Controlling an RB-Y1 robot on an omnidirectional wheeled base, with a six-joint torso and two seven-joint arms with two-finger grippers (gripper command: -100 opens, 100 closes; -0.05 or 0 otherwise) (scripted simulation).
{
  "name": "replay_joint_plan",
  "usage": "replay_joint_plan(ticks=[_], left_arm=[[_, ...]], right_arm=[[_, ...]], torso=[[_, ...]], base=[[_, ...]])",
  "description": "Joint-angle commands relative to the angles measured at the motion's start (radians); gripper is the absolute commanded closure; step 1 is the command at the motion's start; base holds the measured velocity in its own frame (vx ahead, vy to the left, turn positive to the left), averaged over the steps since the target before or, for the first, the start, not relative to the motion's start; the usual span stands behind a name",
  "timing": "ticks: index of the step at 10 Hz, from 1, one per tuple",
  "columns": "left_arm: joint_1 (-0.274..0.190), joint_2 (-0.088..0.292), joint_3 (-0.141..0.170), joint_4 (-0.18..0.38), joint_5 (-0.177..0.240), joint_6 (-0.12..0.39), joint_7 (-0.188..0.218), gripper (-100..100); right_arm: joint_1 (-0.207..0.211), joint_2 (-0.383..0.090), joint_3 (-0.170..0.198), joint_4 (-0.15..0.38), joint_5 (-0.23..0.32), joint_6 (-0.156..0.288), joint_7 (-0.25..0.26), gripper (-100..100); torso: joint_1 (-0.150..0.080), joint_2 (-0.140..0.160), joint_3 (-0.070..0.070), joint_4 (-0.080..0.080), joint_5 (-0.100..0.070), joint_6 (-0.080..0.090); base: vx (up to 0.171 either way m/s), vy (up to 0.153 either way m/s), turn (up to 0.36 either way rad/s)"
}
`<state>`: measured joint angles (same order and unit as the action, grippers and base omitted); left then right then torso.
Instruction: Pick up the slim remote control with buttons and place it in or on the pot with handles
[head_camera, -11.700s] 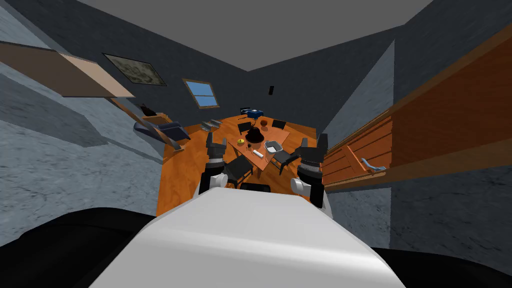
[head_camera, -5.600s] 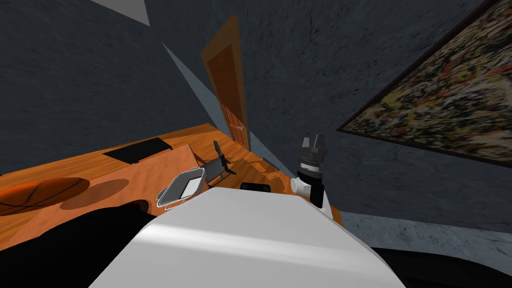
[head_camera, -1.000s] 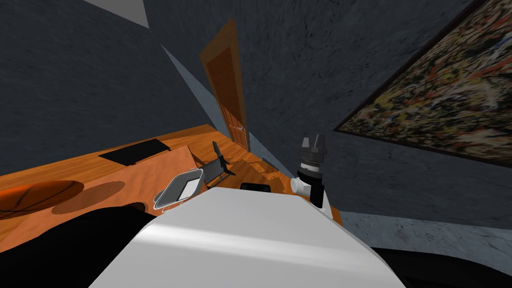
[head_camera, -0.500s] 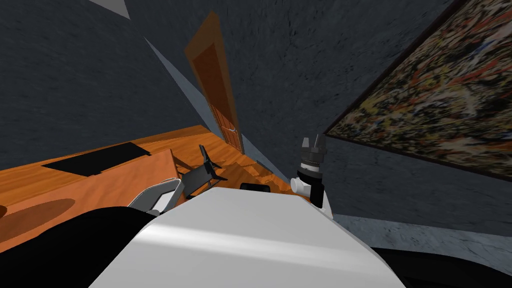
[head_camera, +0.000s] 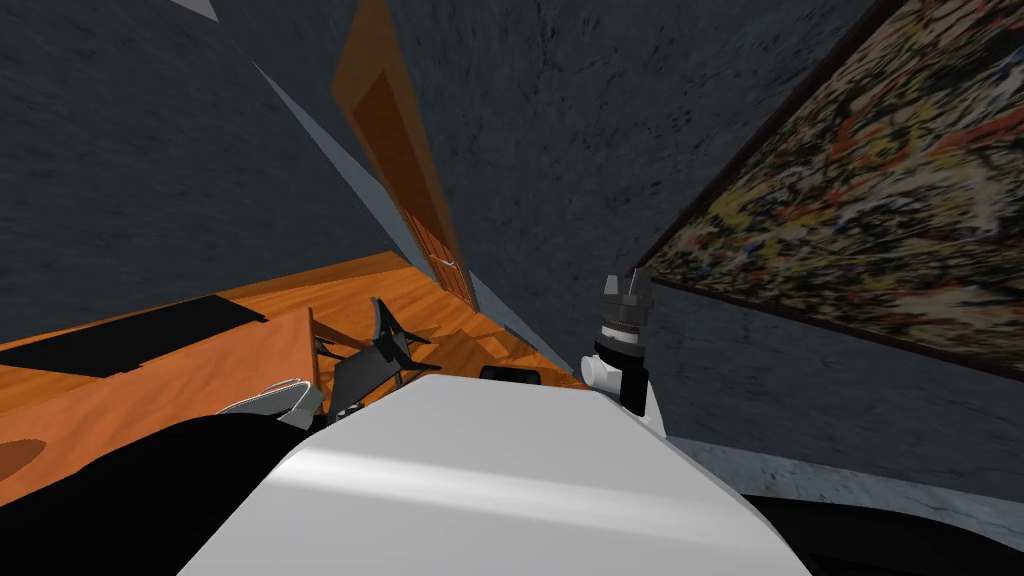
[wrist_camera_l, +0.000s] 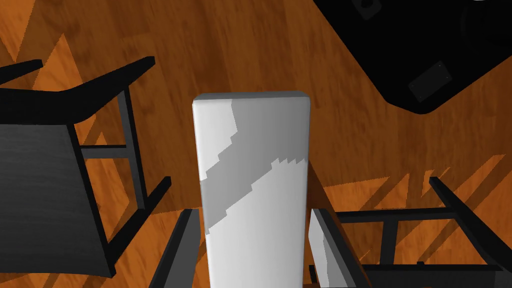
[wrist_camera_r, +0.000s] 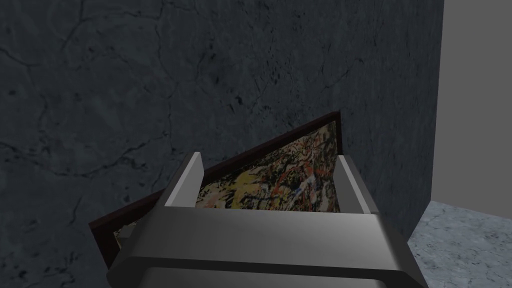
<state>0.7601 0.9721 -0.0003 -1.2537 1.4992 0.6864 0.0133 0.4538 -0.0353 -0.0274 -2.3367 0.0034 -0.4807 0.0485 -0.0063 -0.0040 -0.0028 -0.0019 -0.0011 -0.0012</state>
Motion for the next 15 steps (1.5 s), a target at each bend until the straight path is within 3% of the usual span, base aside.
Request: replay_joint_plan(ticks=[1,4,8,11,15], left_arm=[[0.011,0.033,0.006,-0.006,0.023,0.012,-0.02,100],[0.037,0.105,0.016,-0.021,0.059,0.032,-0.042,100],[0.073,0.209,0.03,-0.031,0.111,0.065,-0.071,100],[0.093,0.281,0.036,-0.035,0.153,0.095,-0.089,100],[0.107,0.361,0.04,-0.036,0.208,0.138,-0.106,100]], right_arm=[[0.0,0.0,0.0,0.0,0.0,0.0,0.0,0],[0.0,0.0,0.0,0.0,0.0,0.0,0.0,0],[0.0,0.0,0.0,0.0,0.0,0.0,0.0,0],[0.0,0.0,0.0,0.0,0.0,0.0,0.0,0],[0.0,-0.001,-0.001,0.0,0.0,0.0,0.0,0]], torso=[[0.0,0.0,0.0,0.0,0.0,0.0],[0.005,0.001,0.0,0.0,0.0,-0.001],[0.014,0.005,0.002,0.0,0.002,-0.003],[0.02,0.006,0.003,0.0,0.003,-0.005],[0.027,0.008,0.004,0.0,0.004,-0.008]], base=[[0.123,-0.194,-0.006],[0.111,-0.13,0.025],[0.069,-0.036,0.089],[0.063,0.064,0.15],[0.052,0.149,0.188]])
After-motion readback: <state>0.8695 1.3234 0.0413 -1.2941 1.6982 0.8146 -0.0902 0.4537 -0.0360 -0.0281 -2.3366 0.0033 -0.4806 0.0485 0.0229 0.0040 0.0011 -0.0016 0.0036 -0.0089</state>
